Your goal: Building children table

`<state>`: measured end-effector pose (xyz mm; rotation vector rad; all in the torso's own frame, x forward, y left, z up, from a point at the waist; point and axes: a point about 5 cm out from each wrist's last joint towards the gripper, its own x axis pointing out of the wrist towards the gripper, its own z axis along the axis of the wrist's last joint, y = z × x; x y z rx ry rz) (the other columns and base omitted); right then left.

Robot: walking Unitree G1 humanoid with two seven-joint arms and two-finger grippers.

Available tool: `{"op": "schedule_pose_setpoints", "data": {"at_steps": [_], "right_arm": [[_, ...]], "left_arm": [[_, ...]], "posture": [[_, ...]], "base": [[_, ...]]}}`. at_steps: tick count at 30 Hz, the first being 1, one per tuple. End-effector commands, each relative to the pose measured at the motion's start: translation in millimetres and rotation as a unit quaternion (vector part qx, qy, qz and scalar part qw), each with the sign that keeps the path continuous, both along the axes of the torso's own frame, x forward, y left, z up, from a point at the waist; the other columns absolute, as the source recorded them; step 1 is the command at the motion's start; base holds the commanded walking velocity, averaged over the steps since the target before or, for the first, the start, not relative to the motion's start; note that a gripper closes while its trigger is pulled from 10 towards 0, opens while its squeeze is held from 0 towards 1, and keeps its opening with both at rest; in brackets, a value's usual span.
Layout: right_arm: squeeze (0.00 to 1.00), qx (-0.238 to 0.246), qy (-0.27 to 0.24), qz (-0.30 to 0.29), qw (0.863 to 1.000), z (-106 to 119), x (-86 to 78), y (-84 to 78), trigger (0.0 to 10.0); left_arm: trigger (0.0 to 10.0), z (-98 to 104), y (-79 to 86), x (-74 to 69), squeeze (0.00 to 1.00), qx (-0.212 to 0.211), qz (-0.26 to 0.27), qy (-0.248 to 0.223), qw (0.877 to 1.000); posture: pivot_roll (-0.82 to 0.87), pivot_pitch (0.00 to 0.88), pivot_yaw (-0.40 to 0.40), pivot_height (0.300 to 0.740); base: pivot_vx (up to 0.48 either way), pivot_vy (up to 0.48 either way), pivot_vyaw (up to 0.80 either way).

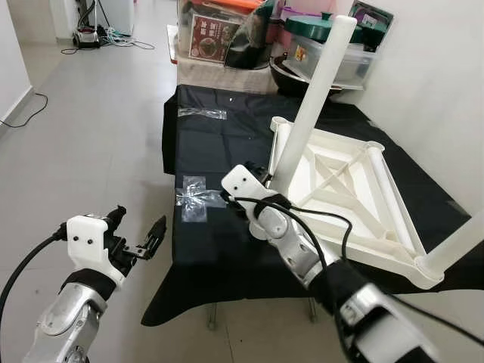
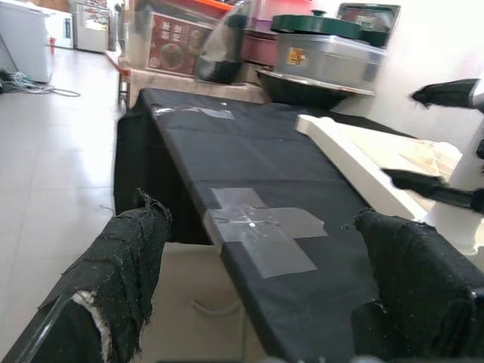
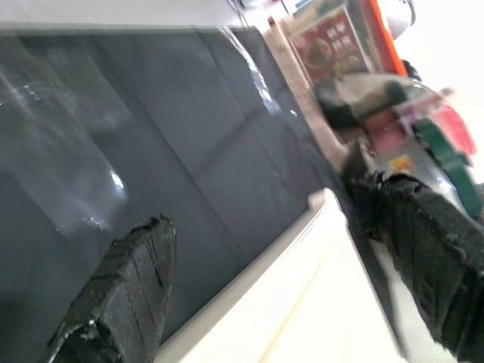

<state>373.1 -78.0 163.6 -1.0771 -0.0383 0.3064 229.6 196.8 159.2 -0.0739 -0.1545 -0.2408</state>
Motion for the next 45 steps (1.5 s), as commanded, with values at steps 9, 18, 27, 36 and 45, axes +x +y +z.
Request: {"op": "schedule_pose_setpoints", "data": {"at_steps": [9,18,27,36,45], "right_arm": [[0.00,-0.048,0.074,-0.163,0.983,-32,1.8,-117.7,10.0],[0.00,-0.098,0.122,-0.354,0.922,-38,-37.2,-254.5,10.0],[0.00,-0.123,0.121,-0.423,0.890,-34,-60.6,-297.1,10.0],[0.00,0.105,0.054,-0.294,0.948,-26,-4.8,-203.7,10.0],[0.00,0.317,0.084,-0.092,0.940,-12,17.9,-88.6,10.0]], "left_arm": [[10.0,0,-6.1,-4.3,0.00,-0.003,-0.007,-0.001,1.000],[10.0,1,-7.2,-7.0,0.00,-0.006,-0.008,-0.003,1.000],[10.0,1,-9.1,-7.4,0.00,-0.005,-0.011,0.000,1.000],[10.0,0,-5.4,-6.2,0.00,0.007,0.005,0.001,1.000],[10.0,4,-1.2,-5.4,0.00,0.027,0.041,-0.009,0.999]], "posture": [[0.13,0.000,-0.192,0.740],[0.10,0.000,-0.183,0.740],[0.12,0.000,-0.192,0.740],[0.14,0.000,-0.190,0.740],[0.15,0.000,-0.183,0.740]], "base": [[0.000,0.000,0.00],[0.000,0.000,0.00],[0.000,0.000,0.00],[0.000,0.000,0.00],[0.000,0.000,0.00]]}}
